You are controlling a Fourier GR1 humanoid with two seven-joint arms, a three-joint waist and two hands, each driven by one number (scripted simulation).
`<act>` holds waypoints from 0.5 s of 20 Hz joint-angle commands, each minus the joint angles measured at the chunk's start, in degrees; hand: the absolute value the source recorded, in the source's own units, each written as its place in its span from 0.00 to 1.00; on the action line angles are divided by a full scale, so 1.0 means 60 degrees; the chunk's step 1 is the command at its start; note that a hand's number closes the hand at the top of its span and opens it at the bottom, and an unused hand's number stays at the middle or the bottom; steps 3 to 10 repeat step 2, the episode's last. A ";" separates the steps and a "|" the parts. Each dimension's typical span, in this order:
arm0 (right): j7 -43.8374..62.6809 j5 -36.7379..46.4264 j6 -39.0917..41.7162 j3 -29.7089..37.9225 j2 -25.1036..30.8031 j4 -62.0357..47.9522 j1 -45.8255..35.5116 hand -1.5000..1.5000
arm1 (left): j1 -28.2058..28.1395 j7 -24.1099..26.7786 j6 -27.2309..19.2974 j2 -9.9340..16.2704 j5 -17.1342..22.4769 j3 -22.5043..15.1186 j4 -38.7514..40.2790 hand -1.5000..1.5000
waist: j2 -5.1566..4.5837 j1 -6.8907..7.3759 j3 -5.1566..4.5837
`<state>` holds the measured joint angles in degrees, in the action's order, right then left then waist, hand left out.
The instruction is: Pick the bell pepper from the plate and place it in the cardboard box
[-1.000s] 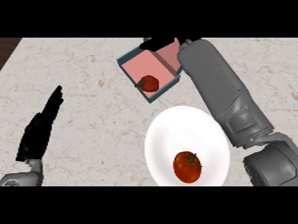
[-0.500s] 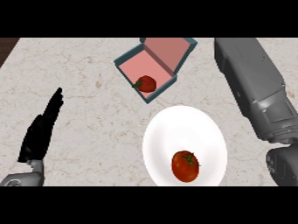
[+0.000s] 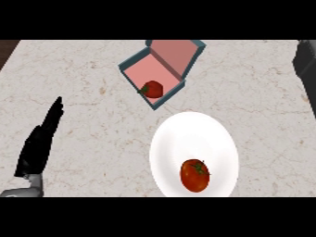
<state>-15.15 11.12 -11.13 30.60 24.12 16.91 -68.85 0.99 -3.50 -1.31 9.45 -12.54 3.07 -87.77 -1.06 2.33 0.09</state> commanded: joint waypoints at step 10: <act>-0.0785 -0.0175 0.1541 0.0081 0.0982 -0.0252 0.0777 0.00 | 0.0266 -0.0321 0.0044 0.0079 0.0069 0.0124 -0.0234 0.50 | 0.0029 -0.0060 0.0002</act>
